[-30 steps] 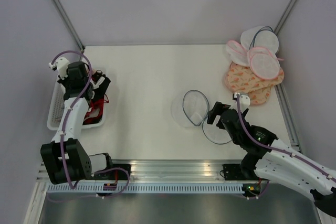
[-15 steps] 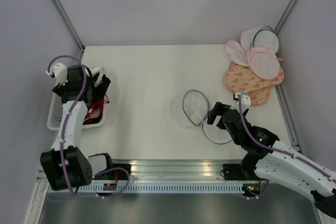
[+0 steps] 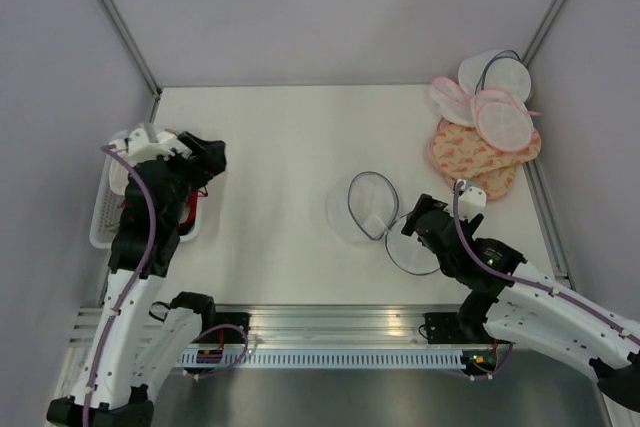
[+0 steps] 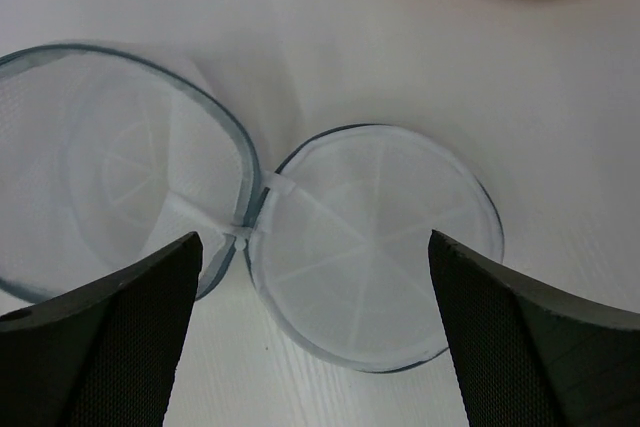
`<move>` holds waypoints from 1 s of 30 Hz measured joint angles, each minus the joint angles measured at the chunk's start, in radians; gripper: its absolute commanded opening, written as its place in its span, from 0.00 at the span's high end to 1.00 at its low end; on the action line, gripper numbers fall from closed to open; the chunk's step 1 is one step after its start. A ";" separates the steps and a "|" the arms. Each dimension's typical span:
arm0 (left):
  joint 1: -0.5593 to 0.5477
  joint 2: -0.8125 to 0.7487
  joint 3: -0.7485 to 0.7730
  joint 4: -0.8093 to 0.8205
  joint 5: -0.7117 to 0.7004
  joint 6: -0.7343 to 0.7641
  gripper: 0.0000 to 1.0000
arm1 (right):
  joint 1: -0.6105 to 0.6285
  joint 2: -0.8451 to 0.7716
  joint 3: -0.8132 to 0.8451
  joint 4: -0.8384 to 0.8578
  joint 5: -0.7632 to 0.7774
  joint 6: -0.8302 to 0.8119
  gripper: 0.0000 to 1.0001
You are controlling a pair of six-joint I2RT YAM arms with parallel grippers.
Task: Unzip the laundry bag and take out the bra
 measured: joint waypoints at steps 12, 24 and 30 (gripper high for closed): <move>-0.709 0.123 -0.158 0.042 0.118 0.030 0.00 | 0.000 0.306 0.118 -0.412 0.149 0.486 0.02; -0.823 0.134 -0.206 0.129 0.078 0.032 0.00 | -0.001 0.350 -0.023 -0.374 0.006 0.633 0.02; -0.823 0.090 -0.224 0.139 0.060 0.032 0.00 | -0.001 0.447 -0.107 -0.213 -0.051 0.635 0.28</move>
